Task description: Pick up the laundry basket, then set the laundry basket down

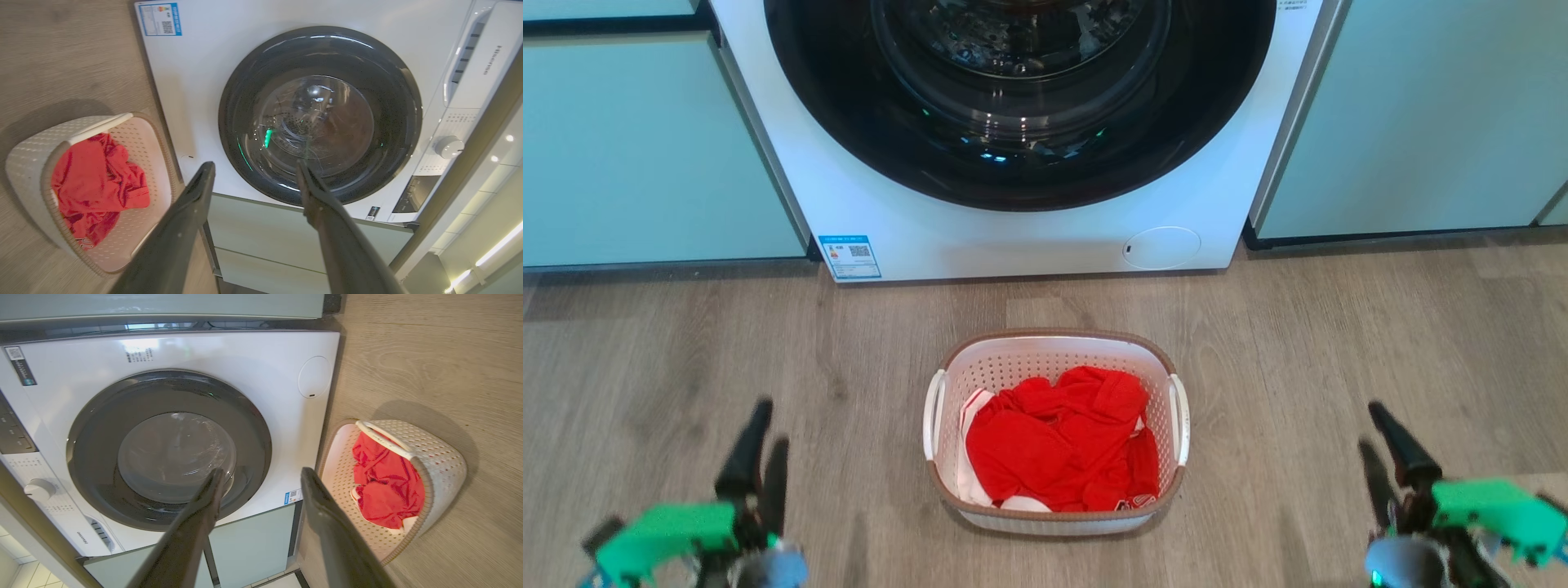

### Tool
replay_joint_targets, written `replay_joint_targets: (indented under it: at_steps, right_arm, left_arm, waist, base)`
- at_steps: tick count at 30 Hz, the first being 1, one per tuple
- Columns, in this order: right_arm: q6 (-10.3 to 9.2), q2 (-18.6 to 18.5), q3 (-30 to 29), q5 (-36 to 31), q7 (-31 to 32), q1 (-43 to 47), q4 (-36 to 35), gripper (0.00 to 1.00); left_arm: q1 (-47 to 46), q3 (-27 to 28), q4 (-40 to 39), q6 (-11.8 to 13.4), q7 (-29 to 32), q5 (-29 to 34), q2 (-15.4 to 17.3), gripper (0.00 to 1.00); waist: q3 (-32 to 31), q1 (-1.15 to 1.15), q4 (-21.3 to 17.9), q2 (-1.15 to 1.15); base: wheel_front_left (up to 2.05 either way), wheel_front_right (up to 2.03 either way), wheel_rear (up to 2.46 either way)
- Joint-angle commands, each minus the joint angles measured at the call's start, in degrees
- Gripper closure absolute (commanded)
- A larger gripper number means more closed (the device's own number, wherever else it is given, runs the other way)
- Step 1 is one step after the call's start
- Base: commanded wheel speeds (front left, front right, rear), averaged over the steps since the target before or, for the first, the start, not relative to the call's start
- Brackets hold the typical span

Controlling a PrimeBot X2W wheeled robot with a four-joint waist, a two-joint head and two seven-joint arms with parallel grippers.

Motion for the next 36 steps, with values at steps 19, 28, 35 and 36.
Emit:
replay_joint_targets:
  at_steps: [19,28,35,36]
  right_arm:
    - [0.06,-0.01,2.07,-5.16,-3.07,0.35,-0.74,0.0]
    - [0.09,-0.08,2.94,-11.78,-4.42,0.06,-2.54,0.0]
    - [0.11,-0.13,4.04,-17.57,-5.6,-0.05,-4.06,0.0]
    - [0.11,-0.14,4.22,-18.36,-5.77,-0.07,-4.21,0.0]
  left_arm:
    - [0.9,-1.48,-2.51,0.67,-3.1,5.49,-0.04,0.0]
    - [0.55,-2.62,-4.54,1.5,-4.46,10.95,-0.01,0.0]
    - [0.28,-3.58,-6.07,2.59,-5.65,17.16,0.01,0.0]
    - [0.25,-3.72,-6.3,2.73,-5.82,18.23,0.01,0.0]
  waist:
    - [-0.12,0.0,-0.03,0.0]
    - [-0.09,0.0,0.01,0.0]
    - [-0.09,0.0,0.02,0.0]
    - [-0.1,0.0,0.03,0.0]
  base:
    - [0.0,0.0,0.0]
    - [0.0,0.0,0.0]
    - [0.0,0.0,0.0]
    - [0.0,0.0,0.0]
